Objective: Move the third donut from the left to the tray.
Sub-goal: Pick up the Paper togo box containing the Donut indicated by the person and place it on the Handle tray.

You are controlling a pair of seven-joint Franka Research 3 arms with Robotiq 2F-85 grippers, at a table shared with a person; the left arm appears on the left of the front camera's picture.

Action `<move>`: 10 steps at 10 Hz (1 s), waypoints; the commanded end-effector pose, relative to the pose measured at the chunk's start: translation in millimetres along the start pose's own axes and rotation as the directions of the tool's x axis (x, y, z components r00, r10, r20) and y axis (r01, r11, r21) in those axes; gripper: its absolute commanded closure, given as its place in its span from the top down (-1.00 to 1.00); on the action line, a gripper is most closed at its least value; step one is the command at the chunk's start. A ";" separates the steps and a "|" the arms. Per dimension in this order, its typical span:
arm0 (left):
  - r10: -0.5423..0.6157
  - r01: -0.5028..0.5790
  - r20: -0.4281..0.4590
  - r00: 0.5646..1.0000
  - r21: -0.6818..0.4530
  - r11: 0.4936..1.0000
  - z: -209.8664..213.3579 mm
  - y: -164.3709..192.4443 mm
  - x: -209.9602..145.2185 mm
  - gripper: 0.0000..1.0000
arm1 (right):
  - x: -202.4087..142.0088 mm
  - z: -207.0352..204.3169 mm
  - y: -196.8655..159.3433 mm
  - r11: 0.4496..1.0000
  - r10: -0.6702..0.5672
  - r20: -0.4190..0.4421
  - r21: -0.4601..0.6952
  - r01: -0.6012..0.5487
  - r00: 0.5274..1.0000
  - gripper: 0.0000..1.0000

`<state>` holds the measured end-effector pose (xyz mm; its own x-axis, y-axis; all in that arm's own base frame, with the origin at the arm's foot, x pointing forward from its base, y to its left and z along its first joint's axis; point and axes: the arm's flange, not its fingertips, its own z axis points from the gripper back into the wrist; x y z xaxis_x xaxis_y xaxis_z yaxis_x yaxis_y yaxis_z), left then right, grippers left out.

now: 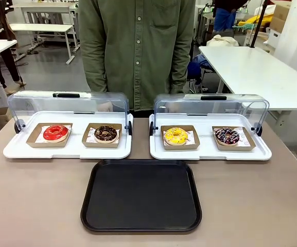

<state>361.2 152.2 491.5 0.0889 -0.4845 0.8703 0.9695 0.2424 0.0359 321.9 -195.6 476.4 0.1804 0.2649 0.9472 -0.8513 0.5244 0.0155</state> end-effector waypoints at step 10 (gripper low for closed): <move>-0.004 0.007 0.100 0.995 -0.032 0.999 -6.7 -0.8 -8.3 1.00 | -13.4 1.3 -2.8 1.000 -0.026 0.042 0.016 0.025 0.999 1.00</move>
<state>360.0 149.3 480.1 0.0958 -0.4166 0.9040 0.9742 0.2258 0.0009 321.2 -200.3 460.7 0.2114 0.2064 0.9554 -0.8521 0.5177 0.0767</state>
